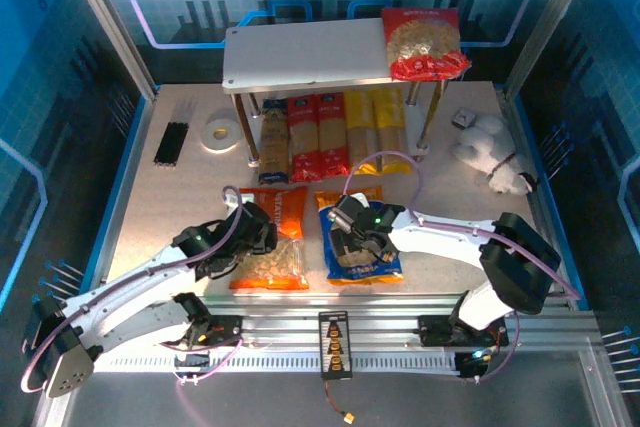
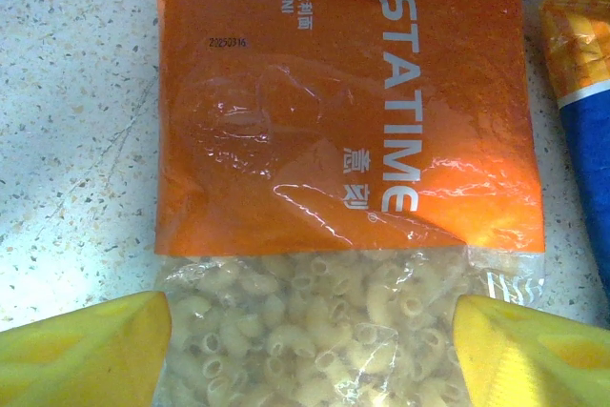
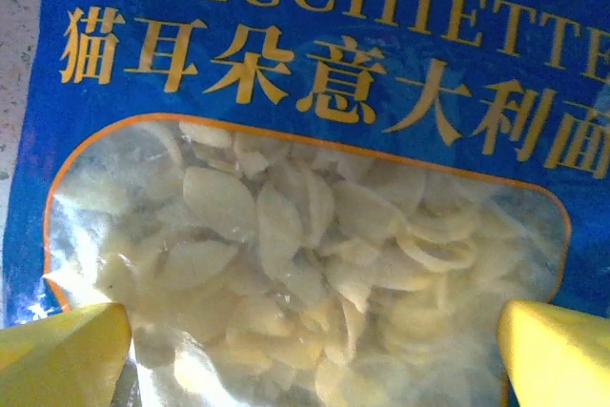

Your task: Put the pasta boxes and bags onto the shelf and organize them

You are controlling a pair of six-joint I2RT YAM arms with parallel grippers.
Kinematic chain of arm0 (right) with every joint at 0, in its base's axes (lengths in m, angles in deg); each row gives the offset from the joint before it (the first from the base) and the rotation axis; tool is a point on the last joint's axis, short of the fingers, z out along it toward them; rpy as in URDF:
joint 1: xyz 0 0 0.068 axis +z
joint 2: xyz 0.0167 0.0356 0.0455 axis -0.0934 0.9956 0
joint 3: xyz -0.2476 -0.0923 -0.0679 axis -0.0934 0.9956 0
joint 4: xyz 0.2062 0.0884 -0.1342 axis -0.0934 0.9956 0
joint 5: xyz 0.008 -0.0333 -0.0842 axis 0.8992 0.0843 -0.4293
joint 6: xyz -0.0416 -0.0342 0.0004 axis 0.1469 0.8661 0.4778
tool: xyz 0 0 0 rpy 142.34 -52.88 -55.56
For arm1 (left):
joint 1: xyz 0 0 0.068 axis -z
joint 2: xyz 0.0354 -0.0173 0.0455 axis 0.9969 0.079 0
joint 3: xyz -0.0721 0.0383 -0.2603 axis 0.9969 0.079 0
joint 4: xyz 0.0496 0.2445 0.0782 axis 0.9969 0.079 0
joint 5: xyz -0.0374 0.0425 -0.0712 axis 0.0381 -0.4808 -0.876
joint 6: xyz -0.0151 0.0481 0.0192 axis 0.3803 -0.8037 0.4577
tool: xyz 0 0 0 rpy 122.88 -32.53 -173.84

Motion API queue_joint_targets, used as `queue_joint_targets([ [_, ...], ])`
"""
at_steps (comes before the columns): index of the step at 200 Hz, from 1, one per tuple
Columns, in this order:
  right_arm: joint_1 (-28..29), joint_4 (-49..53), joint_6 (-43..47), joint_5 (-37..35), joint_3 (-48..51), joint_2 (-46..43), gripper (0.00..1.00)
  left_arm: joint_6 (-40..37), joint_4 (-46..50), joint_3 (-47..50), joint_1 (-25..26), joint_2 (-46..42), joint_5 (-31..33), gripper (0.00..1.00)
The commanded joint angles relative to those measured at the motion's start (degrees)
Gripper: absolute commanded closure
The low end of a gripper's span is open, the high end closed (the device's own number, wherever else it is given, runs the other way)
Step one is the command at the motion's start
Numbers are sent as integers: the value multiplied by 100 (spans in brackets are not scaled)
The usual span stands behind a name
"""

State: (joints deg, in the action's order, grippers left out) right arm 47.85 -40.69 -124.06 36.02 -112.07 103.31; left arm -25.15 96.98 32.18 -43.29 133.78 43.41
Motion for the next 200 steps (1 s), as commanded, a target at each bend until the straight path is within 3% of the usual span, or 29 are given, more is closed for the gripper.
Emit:
queue_joint_targets([
  [1,-172,-92,-7,201,-148,270,0,31,-85,110,22,-70,-48,21],
  [33,-313,-290,-45,621,-116,572,0,14,-157,152,19,-72,-56,20],
  [48,-387,-435,-50,853,-47,659,5,8,-257,188,17,-1,-49,20],
  [83,-451,-538,-44,1103,53,683,27,103,-572,238,19,452,-84,20],
  [117,-462,-443,2,1123,235,517,62,145,-877,200,17,808,-222,22],
  [147,-476,-324,44,1121,341,240,79,127,-941,154,8,933,-254,22],
  [170,-474,-148,66,1148,425,-98,100,129,-941,179,-14,934,-251,22],
  [200,-476,111,71,1083,553,-717,100,153,-959,232,-76,932,-283,22],
])
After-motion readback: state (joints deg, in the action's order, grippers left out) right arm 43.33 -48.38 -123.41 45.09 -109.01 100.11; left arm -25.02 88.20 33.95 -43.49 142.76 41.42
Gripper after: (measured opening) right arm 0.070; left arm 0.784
